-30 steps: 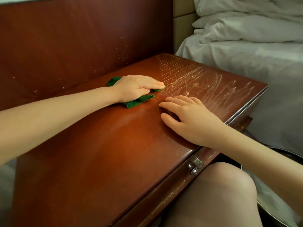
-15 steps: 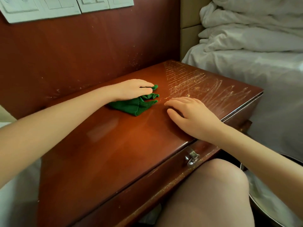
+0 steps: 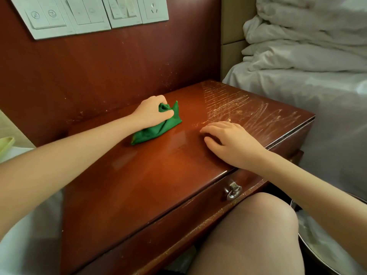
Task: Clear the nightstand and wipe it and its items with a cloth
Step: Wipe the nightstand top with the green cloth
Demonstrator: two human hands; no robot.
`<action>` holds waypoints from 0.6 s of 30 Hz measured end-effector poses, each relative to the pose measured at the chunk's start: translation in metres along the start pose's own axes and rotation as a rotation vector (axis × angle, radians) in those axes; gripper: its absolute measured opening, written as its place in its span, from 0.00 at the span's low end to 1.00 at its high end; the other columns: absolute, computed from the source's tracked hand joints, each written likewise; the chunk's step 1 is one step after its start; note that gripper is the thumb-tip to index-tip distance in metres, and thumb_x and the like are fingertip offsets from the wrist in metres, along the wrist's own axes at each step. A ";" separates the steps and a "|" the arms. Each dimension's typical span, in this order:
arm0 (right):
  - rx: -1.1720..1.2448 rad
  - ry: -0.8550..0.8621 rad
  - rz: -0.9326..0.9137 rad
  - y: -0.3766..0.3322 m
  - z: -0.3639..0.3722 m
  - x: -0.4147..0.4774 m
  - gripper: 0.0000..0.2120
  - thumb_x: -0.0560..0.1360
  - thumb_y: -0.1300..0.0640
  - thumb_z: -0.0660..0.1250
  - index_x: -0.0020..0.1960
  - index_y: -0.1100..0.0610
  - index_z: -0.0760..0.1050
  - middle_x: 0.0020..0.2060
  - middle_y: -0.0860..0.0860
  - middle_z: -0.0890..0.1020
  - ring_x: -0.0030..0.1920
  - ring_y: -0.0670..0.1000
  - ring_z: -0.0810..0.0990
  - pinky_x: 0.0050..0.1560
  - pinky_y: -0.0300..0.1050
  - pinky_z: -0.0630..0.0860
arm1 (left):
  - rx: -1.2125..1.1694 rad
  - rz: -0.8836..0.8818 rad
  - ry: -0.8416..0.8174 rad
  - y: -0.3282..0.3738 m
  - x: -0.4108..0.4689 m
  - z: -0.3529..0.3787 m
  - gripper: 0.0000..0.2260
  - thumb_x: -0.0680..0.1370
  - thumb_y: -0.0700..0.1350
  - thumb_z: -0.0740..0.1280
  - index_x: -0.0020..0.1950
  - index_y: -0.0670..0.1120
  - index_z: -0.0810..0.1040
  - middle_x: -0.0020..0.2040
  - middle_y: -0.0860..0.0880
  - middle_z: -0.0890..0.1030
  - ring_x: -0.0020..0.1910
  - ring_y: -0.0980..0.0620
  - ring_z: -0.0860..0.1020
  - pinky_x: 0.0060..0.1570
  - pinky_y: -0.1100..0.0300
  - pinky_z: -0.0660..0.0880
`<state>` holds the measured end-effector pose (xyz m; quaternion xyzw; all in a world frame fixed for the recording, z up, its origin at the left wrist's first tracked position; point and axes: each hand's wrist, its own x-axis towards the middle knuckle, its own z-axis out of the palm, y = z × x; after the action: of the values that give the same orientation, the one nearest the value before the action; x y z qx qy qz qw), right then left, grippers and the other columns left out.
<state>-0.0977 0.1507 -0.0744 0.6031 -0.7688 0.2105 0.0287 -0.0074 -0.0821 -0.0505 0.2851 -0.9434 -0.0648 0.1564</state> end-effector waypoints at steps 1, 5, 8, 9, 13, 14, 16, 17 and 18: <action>0.003 -0.001 0.001 0.000 0.000 0.000 0.17 0.81 0.52 0.55 0.68 0.53 0.71 0.66 0.48 0.73 0.68 0.49 0.67 0.69 0.49 0.60 | -0.033 -0.060 0.054 0.006 0.001 -0.002 0.13 0.78 0.53 0.62 0.57 0.47 0.72 0.57 0.47 0.74 0.59 0.45 0.70 0.51 0.53 0.67; 0.007 -0.014 -0.002 0.002 0.001 0.000 0.18 0.81 0.52 0.54 0.69 0.52 0.70 0.67 0.47 0.72 0.69 0.48 0.66 0.70 0.46 0.58 | 0.085 0.131 0.167 0.012 0.000 -0.013 0.16 0.80 0.51 0.60 0.67 0.50 0.70 0.69 0.50 0.70 0.70 0.46 0.64 0.66 0.48 0.60; 0.014 -0.011 -0.009 0.003 0.002 0.000 0.18 0.81 0.52 0.55 0.68 0.52 0.70 0.67 0.47 0.72 0.68 0.48 0.66 0.69 0.46 0.59 | 0.095 0.192 -0.134 0.005 -0.010 -0.009 0.20 0.81 0.54 0.58 0.72 0.51 0.67 0.73 0.50 0.66 0.73 0.47 0.61 0.71 0.49 0.57; 0.016 -0.011 -0.012 0.003 0.002 0.001 0.17 0.81 0.52 0.55 0.68 0.52 0.70 0.67 0.47 0.72 0.68 0.48 0.66 0.69 0.46 0.60 | 0.114 0.128 -0.214 0.001 -0.013 -0.003 0.22 0.81 0.56 0.56 0.74 0.52 0.64 0.75 0.50 0.61 0.75 0.48 0.56 0.72 0.49 0.54; 0.004 -0.017 -0.025 0.003 0.002 0.004 0.18 0.81 0.52 0.55 0.68 0.52 0.70 0.67 0.48 0.72 0.69 0.49 0.66 0.70 0.48 0.60 | 0.120 0.086 -0.226 0.004 -0.010 0.011 0.23 0.81 0.59 0.52 0.75 0.57 0.58 0.77 0.52 0.57 0.76 0.48 0.51 0.72 0.46 0.53; -0.001 -0.020 -0.030 0.003 0.002 0.004 0.18 0.81 0.52 0.55 0.68 0.52 0.70 0.67 0.48 0.72 0.69 0.49 0.66 0.70 0.48 0.60 | 0.133 0.091 -0.226 0.007 -0.007 0.012 0.22 0.81 0.58 0.52 0.75 0.57 0.58 0.77 0.52 0.57 0.76 0.48 0.51 0.72 0.46 0.53; -0.012 -0.022 -0.042 0.003 0.002 0.003 0.18 0.81 0.52 0.55 0.68 0.53 0.70 0.67 0.48 0.73 0.69 0.49 0.67 0.70 0.49 0.61 | 0.099 0.092 -0.218 0.012 0.002 0.014 0.20 0.82 0.55 0.51 0.75 0.57 0.59 0.76 0.53 0.58 0.76 0.48 0.52 0.72 0.47 0.52; -0.018 -0.022 -0.045 0.003 0.002 0.003 0.18 0.81 0.52 0.55 0.68 0.53 0.70 0.67 0.48 0.73 0.69 0.49 0.67 0.70 0.48 0.61 | 0.076 0.099 -0.212 0.015 0.005 0.017 0.20 0.83 0.53 0.52 0.75 0.57 0.60 0.76 0.53 0.59 0.76 0.48 0.53 0.72 0.48 0.52; -0.022 -0.020 -0.045 0.003 0.001 0.002 0.18 0.81 0.52 0.55 0.68 0.53 0.71 0.67 0.48 0.73 0.69 0.49 0.67 0.70 0.47 0.61 | 0.049 0.107 -0.206 0.018 0.008 0.019 0.19 0.83 0.51 0.52 0.75 0.56 0.61 0.76 0.53 0.60 0.76 0.49 0.54 0.72 0.49 0.52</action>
<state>-0.1013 0.1488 -0.0760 0.6221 -0.7575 0.1954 0.0324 -0.0294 -0.0710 -0.0625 0.2301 -0.9696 -0.0622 0.0549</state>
